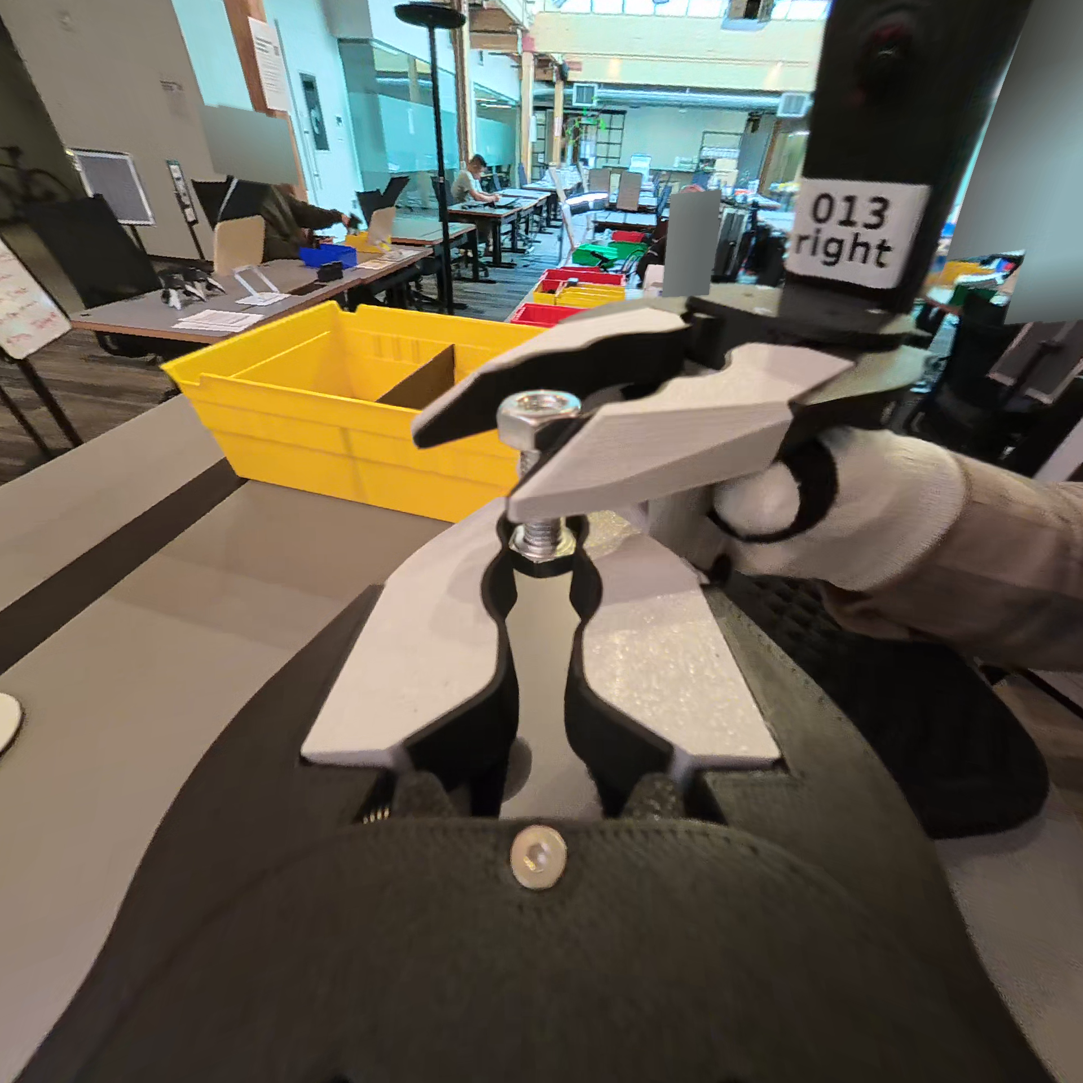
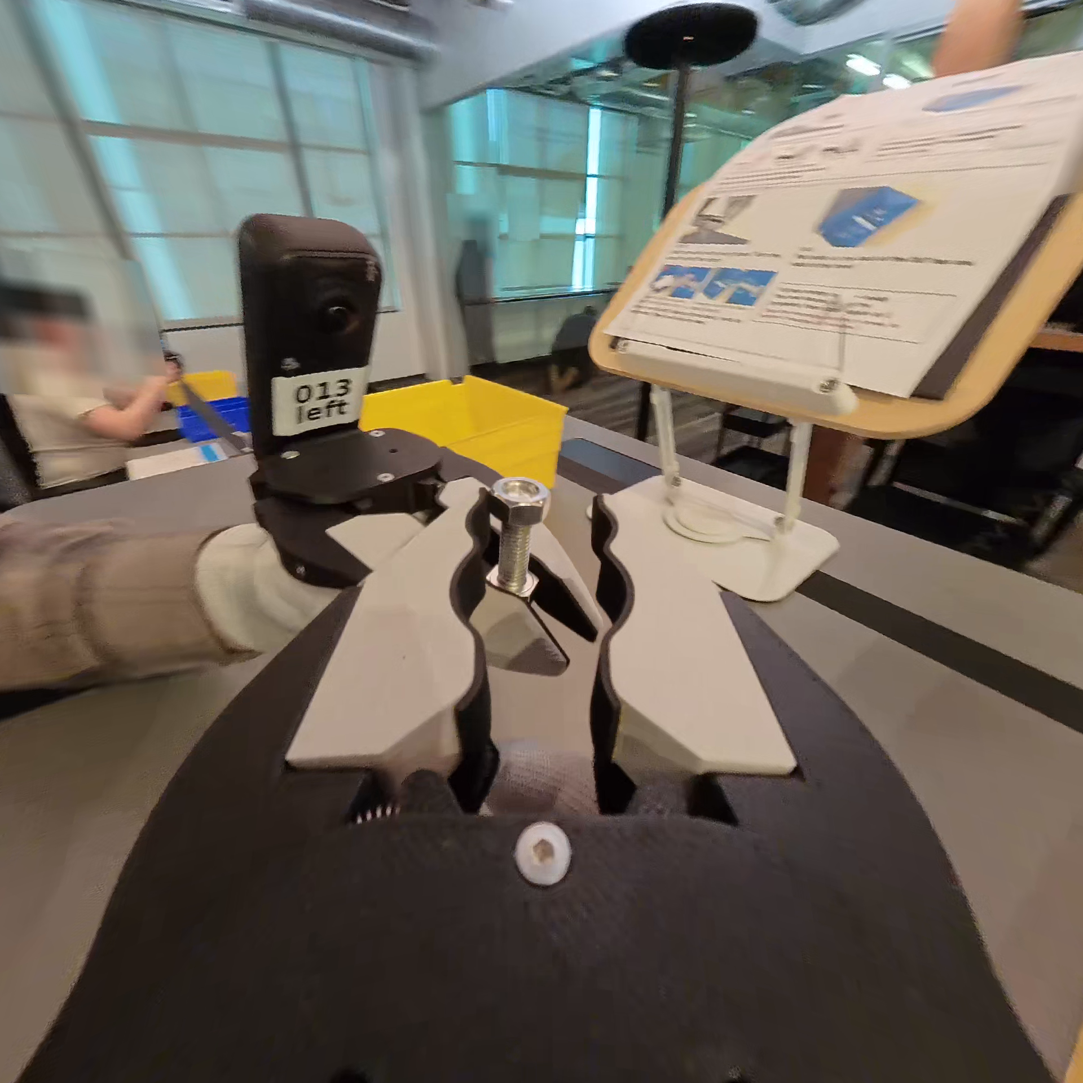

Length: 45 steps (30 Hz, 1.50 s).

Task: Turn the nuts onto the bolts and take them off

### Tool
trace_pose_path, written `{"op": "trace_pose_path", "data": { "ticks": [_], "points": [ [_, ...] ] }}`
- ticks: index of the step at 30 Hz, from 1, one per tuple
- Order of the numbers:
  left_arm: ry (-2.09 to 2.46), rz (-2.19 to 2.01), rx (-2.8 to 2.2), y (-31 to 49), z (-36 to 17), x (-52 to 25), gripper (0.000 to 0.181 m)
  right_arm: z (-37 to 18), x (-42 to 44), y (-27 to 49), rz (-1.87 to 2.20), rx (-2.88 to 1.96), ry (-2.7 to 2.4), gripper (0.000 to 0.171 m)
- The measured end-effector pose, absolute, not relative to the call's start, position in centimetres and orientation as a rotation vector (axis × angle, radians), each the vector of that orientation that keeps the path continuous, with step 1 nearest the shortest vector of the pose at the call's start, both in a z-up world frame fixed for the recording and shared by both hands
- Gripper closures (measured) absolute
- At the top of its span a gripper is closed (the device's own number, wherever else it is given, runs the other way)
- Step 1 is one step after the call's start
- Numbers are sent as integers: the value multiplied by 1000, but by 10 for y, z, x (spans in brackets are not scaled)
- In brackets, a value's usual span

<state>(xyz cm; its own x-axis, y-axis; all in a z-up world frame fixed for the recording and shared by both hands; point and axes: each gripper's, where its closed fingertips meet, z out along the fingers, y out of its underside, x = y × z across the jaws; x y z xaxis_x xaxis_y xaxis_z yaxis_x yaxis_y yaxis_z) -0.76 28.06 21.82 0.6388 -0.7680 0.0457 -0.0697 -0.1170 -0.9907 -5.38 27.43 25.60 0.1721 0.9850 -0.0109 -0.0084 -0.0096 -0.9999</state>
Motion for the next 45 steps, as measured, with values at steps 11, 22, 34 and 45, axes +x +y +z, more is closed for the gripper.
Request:
{"op": "trace_pose_path", "data": {
  "ticks": [11,22,34,45],
  "points": [
    [716,-661,-1603,282,216,-10,167,252,-54,273,993,-1324,-1002,155],
    [857,-896,-1525,253,229,5,166,264,-41,235,1461,-973,-1463,155],
    [1070,-1178,-1386,197,239,43,166,272,6,178,2043,-347,-2080,155],
    [1091,-1190,-1375,193,238,45,166,272,7,172,2117,-250,-2103,154]
  ]
}}
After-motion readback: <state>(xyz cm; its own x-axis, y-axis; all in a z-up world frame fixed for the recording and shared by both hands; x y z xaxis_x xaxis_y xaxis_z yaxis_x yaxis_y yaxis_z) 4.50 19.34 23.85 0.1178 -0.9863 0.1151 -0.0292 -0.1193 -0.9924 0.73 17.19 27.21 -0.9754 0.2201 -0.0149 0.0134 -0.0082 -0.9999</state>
